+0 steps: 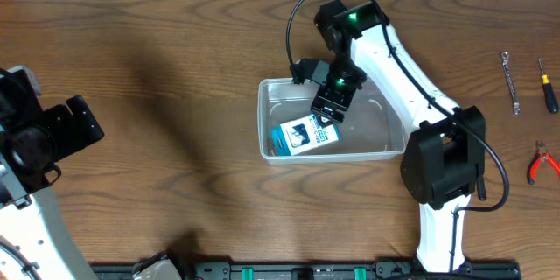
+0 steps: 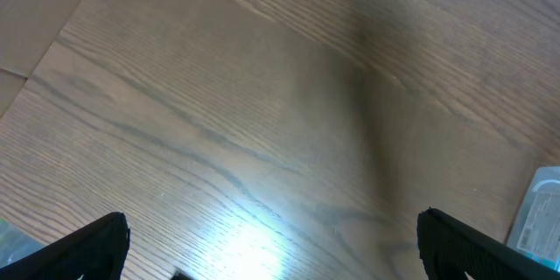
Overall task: Pack container
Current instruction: 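Lower the box into the container and open the right gripper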
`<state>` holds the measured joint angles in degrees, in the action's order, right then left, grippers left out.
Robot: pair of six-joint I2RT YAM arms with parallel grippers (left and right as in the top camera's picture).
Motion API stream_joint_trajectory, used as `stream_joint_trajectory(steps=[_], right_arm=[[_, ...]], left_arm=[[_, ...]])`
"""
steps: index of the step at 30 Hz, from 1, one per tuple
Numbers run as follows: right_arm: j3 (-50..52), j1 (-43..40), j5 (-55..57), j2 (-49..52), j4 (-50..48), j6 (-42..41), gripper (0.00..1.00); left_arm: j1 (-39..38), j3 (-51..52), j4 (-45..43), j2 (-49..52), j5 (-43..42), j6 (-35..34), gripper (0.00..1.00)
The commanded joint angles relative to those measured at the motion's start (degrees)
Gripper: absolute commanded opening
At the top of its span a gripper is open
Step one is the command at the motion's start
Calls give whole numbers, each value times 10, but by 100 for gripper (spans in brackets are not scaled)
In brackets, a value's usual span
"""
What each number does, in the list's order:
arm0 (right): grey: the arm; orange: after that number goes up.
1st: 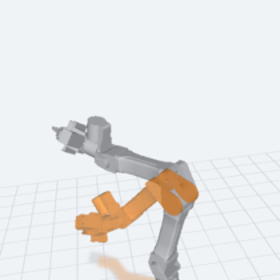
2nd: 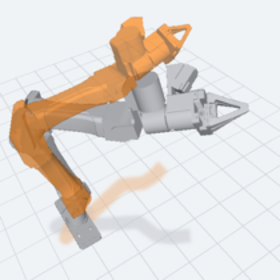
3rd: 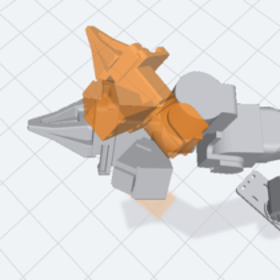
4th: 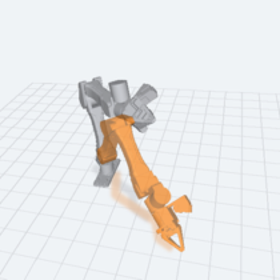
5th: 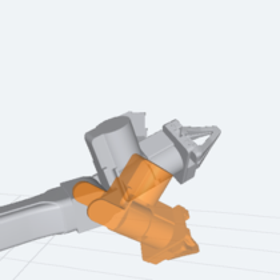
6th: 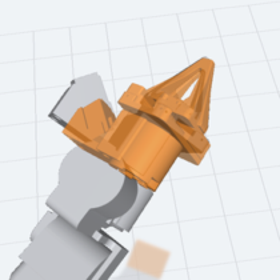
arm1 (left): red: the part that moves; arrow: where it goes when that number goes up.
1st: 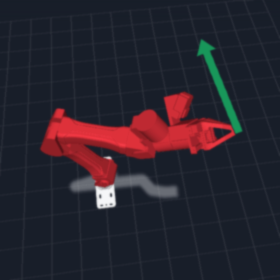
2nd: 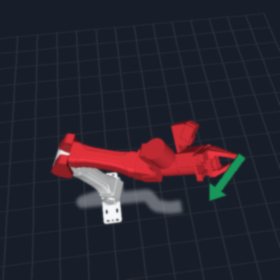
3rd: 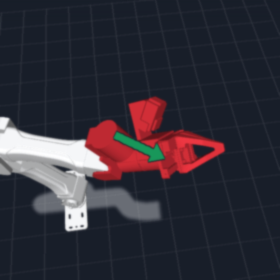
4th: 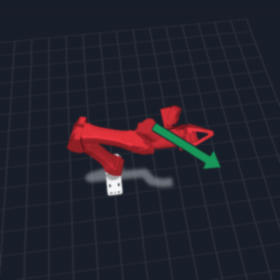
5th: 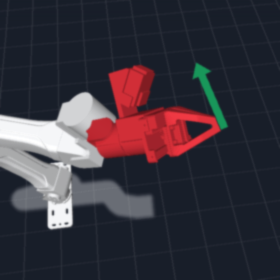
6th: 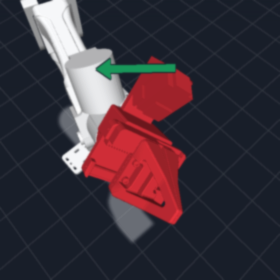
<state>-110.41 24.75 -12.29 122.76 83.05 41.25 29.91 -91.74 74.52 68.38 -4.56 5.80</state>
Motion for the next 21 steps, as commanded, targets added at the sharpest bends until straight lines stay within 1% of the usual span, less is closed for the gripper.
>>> stream_joint_trajectory(steps=[1, 3, 5, 10, 11, 16, 18, 21], right_arm=[[4, 16, -15, 0, -1, 8, 88], [4, 20, -15, 0, -3, 5, 88], [4, 21, -15, -1, -17, -23, 90], [-2, 19, -10, -2, -63, -136, 95], [-6, 17, -5, -3, -69, -167, 98], [-58, -2, 68, -6, -68, -338, 99], [-88, -15, 117, -12, -48, -388, 99], [-133, -42, 172, -33, -7, -419, 99]], left_arm=[[3, -6, 0, 2, -4, -7, 98], [3, -6, 0, 2, -4, -7, 98], [3, -6, 0, 2, -4, -7, 98], [3, -6, 0, 2, -4, -7, 98], [3, -6, 0, 2, -4, -7, 98], [3, -6, 0, 2, -4, -7, 98], [3, -6, 0, 2, -4, -7, 98], [3, -6, 0, 2, -4, -7, 98]])
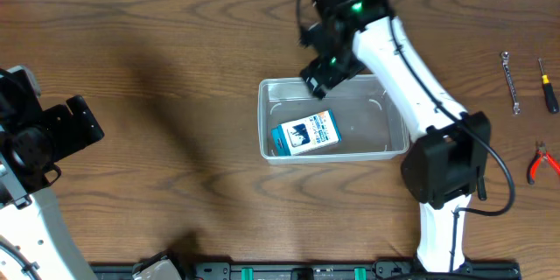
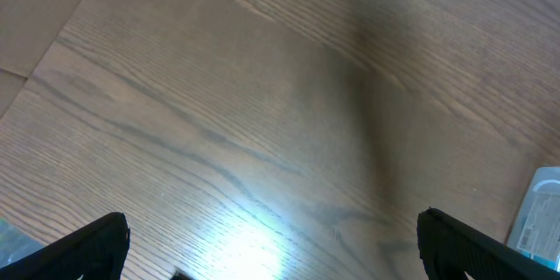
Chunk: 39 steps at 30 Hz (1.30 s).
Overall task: Pack container
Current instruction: 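Lower the box into the container and open the right gripper, then move the right gripper back to the orange-handled hammer at right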
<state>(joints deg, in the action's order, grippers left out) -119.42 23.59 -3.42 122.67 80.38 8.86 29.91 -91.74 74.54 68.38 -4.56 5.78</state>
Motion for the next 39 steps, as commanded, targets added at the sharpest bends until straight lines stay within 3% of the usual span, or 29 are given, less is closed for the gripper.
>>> stream_joint_trajectory(steps=[1, 12, 18, 24, 28, 32, 39], right_arm=[[-57, -42, 90, -45, 35, -95, 99], [-79, -205, 87, -215, 147, -76, 99], [-50, -277, 18, -284, 169, -22, 99], [99, -318, 14, -375, 168, 7, 99], [243, -338, -57, -432, 123, 11, 99], [361, -341, -51, -464, 59, 11, 99], [454, -341, -24, -455, -18, 11, 99]], left_arm=[[3, -6, 0, 2, -4, -7, 98], [3, -6, 0, 2, -4, -7, 98], [3, -6, 0, 2, -4, -7, 98], [3, -6, 0, 2, -4, -7, 98], [3, -6, 0, 2, -4, -7, 98], [3, -6, 0, 2, -4, -7, 98], [3, -6, 0, 2, -4, -7, 98]])
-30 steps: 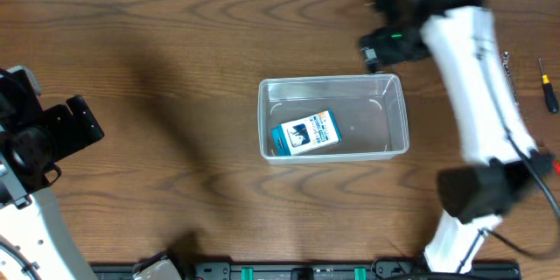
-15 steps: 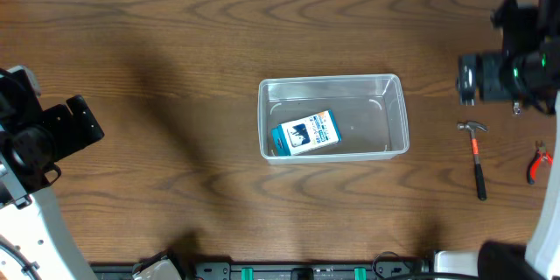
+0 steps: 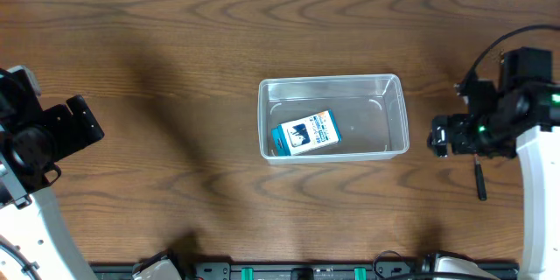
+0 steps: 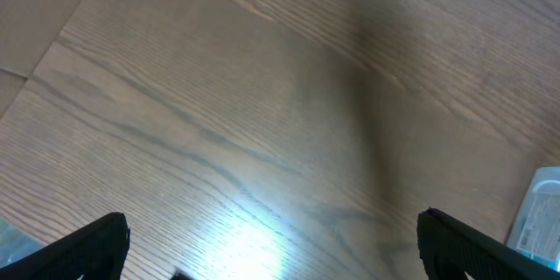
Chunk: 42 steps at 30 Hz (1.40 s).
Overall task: Pack container
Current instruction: 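Move the right gripper back to the orange-handled hammer at right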
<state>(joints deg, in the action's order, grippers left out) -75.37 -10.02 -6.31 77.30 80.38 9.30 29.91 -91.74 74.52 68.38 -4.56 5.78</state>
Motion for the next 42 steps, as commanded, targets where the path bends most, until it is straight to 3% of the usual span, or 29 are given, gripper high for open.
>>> stream_joint_trajectory(steps=[1, 7, 24, 29, 35, 42], right_arm=[[17, -5, 5, 0, -31, 6, 99], [36, -7, 22, 4, -93, 107, 99], [61, -134, 97, 150, -111, 122, 99], [61, -146, 75, 188, -144, 139, 99], [61, -147, 76, 219, -200, 224, 99], [61, -148, 73, 233, -249, 232, 99]], left_arm=[[3, -6, 0, 2, -4, -7, 98], [3, -6, 0, 2, -4, -7, 98], [3, -6, 0, 2, -4, -7, 98], [3, -6, 0, 2, -4, -7, 98], [3, -6, 0, 2, -4, -7, 98], [3, -6, 0, 2, -4, -7, 98]])
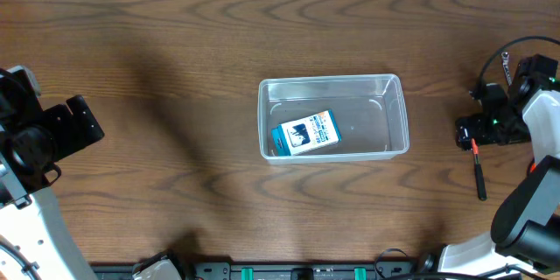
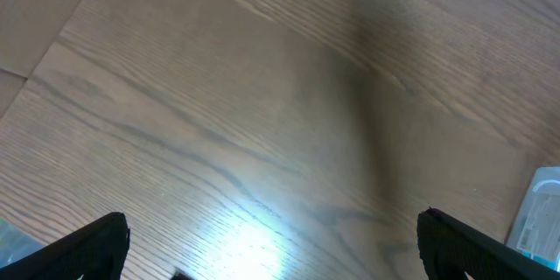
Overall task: Pack container
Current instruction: 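Move the right gripper back to the orange-handled hammer at right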
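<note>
A clear plastic container (image 1: 398, 114) stands mid-table with a blue and white box (image 1: 304, 133) lying flat in its left half. At the far right, my right gripper (image 1: 471, 133) sits over the red handle end of a screwdriver (image 1: 479, 175) that lies on the table; its jaws are hidden from above. My left arm (image 1: 52, 136) waits at the far left edge. In the left wrist view my left gripper (image 2: 271, 249) is open over bare wood, and the container's corner (image 2: 535, 210) shows at the right.
A wrench (image 1: 505, 62) pokes out behind the right arm near the right edge. A bit of red pliers (image 1: 531, 167) shows beside the arm. Bare wooden table surrounds the container.
My right gripper has shifted a little to the right, from just left of the screwdriver to over its handle end. The screwdriver, the box and my left arm are unmoved.
My right gripper was low inside the container at the box's corner. Then it was up at the container's back rim, the box lying as before. Then it was out to the right beside a screwdriver, and now over its handle.
</note>
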`<state>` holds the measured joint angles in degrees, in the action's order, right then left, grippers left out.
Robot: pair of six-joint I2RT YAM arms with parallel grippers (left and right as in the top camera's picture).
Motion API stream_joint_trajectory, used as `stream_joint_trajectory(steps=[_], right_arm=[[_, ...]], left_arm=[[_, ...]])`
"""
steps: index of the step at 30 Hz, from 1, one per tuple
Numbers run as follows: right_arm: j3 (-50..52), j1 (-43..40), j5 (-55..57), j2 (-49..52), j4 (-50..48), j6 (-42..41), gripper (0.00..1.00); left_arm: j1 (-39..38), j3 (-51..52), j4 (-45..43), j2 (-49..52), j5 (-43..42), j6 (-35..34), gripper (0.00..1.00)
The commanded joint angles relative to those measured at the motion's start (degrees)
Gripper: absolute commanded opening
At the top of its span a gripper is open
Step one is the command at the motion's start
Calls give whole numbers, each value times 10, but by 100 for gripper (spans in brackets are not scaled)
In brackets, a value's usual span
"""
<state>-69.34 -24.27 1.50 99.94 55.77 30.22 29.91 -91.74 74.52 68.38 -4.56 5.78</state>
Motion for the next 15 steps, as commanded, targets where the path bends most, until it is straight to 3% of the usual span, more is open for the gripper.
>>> stream_joint_trajectory(steps=[1, 15], right_arm=[[0, -5, -4, 7, -3, 29, 99], [9, -8, -5, 28, -10, -15, 99]], left_arm=[[3, -6, 0, 2, -4, -7, 98], [3, -6, 0, 2, -4, -7, 98]])
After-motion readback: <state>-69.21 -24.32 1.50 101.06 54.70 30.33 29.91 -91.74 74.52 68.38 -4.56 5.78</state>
